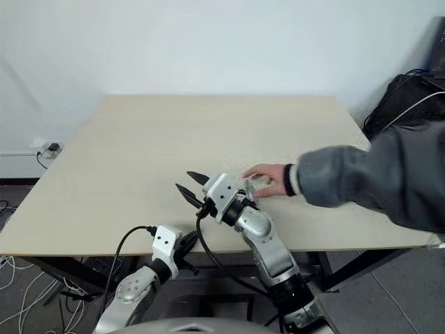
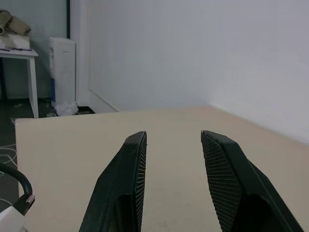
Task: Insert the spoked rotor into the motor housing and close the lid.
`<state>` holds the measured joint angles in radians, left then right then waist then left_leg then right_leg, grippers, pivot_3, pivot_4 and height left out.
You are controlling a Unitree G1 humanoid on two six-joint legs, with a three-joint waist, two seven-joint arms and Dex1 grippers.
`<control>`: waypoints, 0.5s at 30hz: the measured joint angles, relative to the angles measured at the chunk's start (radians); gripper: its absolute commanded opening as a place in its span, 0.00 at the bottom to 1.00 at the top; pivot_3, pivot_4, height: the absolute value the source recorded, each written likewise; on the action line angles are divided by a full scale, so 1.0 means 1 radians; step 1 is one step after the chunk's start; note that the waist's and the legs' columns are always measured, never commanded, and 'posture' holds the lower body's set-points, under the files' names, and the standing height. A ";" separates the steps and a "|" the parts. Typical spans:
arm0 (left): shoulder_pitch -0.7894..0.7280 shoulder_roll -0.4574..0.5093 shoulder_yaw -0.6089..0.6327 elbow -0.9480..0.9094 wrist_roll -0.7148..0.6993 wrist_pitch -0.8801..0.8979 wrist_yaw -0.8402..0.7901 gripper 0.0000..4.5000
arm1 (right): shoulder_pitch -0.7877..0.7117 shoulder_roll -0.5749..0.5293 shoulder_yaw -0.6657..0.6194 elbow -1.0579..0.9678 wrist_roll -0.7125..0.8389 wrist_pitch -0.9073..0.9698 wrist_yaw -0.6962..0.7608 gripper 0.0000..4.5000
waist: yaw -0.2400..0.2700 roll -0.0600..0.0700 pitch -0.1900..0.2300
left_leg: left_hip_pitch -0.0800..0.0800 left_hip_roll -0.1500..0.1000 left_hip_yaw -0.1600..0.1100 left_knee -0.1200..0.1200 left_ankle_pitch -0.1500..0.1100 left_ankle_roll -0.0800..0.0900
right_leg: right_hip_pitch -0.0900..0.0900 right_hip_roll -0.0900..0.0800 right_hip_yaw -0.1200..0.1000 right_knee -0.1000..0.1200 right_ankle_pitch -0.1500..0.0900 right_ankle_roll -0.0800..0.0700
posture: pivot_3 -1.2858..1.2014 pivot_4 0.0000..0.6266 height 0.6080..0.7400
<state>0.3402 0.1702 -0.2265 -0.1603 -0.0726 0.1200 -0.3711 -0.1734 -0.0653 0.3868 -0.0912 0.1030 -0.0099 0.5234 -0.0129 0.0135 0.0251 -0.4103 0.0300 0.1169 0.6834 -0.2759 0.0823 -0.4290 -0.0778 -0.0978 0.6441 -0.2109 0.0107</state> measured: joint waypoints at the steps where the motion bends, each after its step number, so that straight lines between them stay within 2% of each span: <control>1: 0.000 0.000 0.000 0.000 0.000 0.000 0.000 0.00 | 0.000 0.000 0.000 0.000 0.000 0.000 -0.001 0.43 | 0.000 0.000 0.000 | 0.000 0.000 0.000 0.000 0.000 0.000 | 0.000 0.000 0.000 0.000 0.000 0.000 | 0.52 0.00 1.00; 6: 0.000 0.000 0.000 0.000 0.000 0.000 0.000 0.00 | -0.008 0.029 -0.019 0.003 -0.019 0.015 -0.066 0.43 | 0.000 0.000 0.000 | 0.000 0.000 0.000 0.000 0.000 0.000 | 0.000 0.000 0.000 0.000 0.000 0.000 | 0.52 0.00 1.00; 11: 0.000 0.000 -0.001 0.000 0.000 0.001 -0.001 0.00 | -0.071 0.050 -0.120 0.055 -0.153 0.058 -0.303 0.43 | 0.002 -0.001 -0.002 | 0.000 0.000 0.000 0.000 0.001 -0.001 | 0.000 0.000 0.000 0.001 0.000 0.000 | 0.52 0.00 1.00; 15: -0.001 0.000 -0.002 0.000 0.000 0.002 -0.001 0.00 | -0.079 0.019 -0.199 0.091 -0.259 0.139 -0.462 0.43 | 0.002 0.000 -0.002 | -0.001 0.000 0.001 0.000 0.003 -0.005 | -0.001 0.000 0.001 0.001 0.000 0.000 | 0.52 0.00 1.00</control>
<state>0.3394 0.1704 -0.2285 -0.1603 -0.0726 0.1223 -0.3720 -0.2519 -0.0466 0.1875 0.0001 -0.1561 0.1292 0.0617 -0.0112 0.0131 0.0233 -0.4113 0.0297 0.1184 0.6834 -0.2731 0.0773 -0.4301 -0.0782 -0.0969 0.6447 -0.2107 0.0106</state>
